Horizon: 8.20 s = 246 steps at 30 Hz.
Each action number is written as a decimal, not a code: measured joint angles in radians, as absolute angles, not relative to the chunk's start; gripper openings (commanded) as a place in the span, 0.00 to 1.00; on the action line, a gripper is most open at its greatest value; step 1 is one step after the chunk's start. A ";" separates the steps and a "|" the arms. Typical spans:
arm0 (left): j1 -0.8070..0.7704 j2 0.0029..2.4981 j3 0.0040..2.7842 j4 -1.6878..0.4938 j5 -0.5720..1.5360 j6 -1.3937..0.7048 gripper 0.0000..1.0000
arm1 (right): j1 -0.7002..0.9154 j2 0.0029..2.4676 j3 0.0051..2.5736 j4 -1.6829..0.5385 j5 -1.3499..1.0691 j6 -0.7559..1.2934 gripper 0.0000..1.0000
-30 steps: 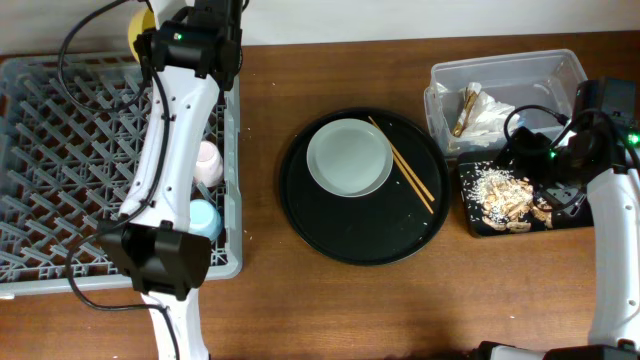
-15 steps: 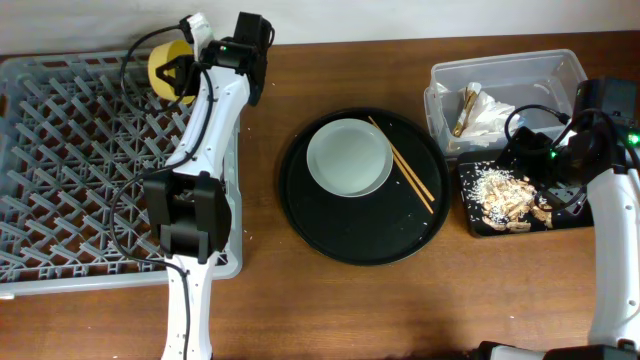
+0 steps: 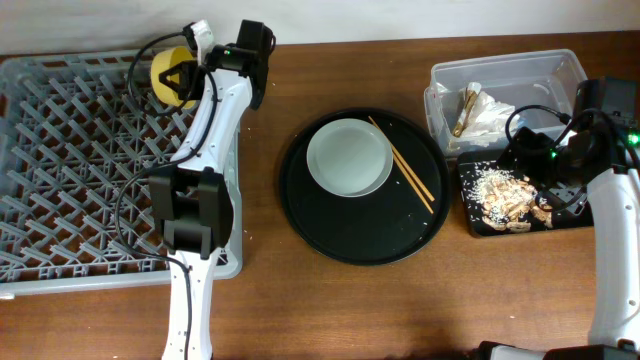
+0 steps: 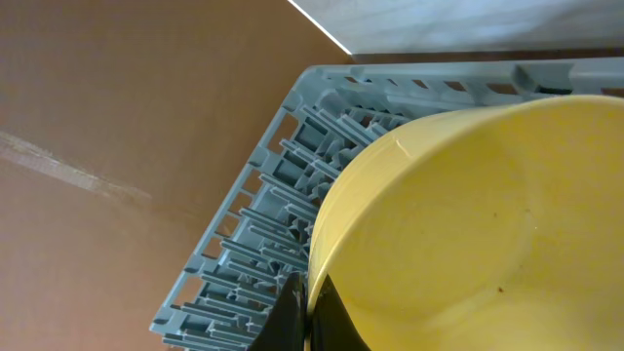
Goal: Sort waste into correct bins and load items into the dishwasher rack
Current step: 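Lift the yellow bowl with the left gripper and stand it in the rack's back row, then move the left gripper to the white plate and grasp its rim, then lift the white plate with the left gripper and stand it upright in the rack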
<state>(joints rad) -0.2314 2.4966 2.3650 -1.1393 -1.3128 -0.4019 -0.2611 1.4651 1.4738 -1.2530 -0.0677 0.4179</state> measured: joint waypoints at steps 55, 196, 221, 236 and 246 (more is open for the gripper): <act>-0.298 2.529 2.373 -1.136 -1.501 -0.427 0.00 | -0.261 1.465 1.474 -1.252 -0.060 0.407 0.98; -0.143 2.286 3.137 -1.687 -0.466 -0.222 0.01 | -0.261 1.477 1.474 -1.248 -0.060 0.407 0.98; -0.059 2.291 2.392 -1.186 -1.298 -0.202 0.00 | -0.261 1.477 1.474 -1.241 -0.060 0.407 0.98; -0.115 2.291 2.392 -1.294 -1.164 -0.307 0.00 | -0.261 1.477 1.474 -1.241 -0.060 0.407 0.98; -0.115 2.291 2.392 -1.295 -1.121 -0.350 0.00 | -0.261 1.477 1.474 -1.242 -0.060 0.406 0.98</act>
<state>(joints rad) -0.1150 2.2910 2.3924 -1.2945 -1.1213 -0.3496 -0.2611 1.4773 1.4738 -1.2415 -0.0605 0.4065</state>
